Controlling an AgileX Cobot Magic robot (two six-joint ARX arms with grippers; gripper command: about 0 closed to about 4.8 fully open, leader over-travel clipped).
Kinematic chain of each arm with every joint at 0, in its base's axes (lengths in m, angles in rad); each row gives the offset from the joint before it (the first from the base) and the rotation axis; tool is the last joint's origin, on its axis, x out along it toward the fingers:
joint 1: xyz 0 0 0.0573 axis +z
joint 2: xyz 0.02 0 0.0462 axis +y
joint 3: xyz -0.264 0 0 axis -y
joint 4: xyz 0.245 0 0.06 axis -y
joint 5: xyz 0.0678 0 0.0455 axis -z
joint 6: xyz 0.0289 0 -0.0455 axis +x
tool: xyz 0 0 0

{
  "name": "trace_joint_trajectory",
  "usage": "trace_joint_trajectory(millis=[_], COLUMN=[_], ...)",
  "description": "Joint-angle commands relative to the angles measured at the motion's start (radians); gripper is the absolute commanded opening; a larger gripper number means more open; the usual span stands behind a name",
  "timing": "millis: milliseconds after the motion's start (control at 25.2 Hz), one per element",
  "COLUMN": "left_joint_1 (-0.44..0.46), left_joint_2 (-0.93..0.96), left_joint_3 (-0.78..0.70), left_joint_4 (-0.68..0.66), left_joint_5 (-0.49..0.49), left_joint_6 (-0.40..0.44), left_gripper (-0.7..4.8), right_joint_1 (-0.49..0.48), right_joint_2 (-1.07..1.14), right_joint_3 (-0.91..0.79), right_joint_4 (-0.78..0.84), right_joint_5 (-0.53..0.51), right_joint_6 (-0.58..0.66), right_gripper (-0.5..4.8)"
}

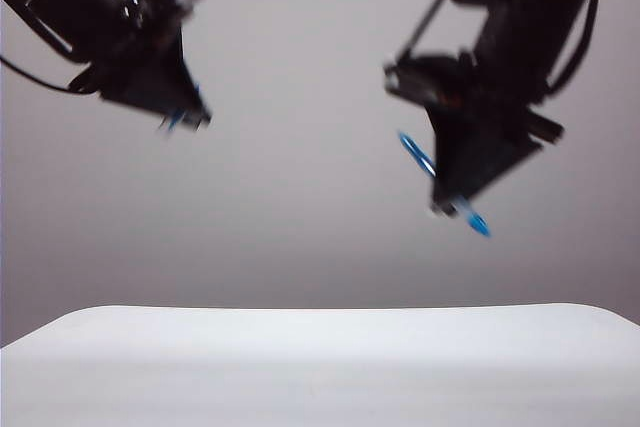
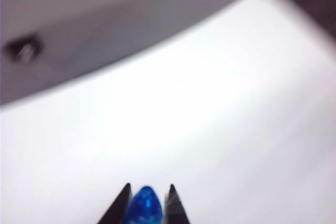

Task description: Pick up the pen and remove the cap.

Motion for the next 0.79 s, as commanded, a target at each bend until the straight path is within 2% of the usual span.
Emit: trace_joint_trajectory(millis=[40, 238, 357, 595, 793], left_joint_1=[-0.077, -0.084, -0.083, -0.082, -0.082], left_joint_2=[0.051, 0.163, 0.243, 0.38, 0.406], left_joint_3=[0.003, 0.003, 0.003, 0.003, 0.003], left_joint_4=[-0.139, -0.207, -0.255, -0.258, -0.247], left_joint_5=[-0.18, -0.181, -0.196, -0.195, -0.195], left_joint_6=[0.035, -0.009, -0.008, -0.009, -0.007], left_gripper=[-0.05, -0.05, -0.05, -0.05, -0.05], right_joint_1=[-0.02, -0.037, -0.038, -0.063, -0.092], right_joint_2=[0.088, 0.187, 0.215, 0.266, 0.323], right_joint_3=[0.003, 0.003, 0.0, -0.005, -0.005], right_joint_4=[-0.036, -0.104, -0.095, -0.075, -0.073], right_joint_5=[0.04, 0.05, 0.097, 0.107, 0.107], right_joint_6=[-0.01, -0.03, -0.031, -0.038, -0.037], right_gripper=[-0.01, -0.01, -0.01, 0.0, 0.23])
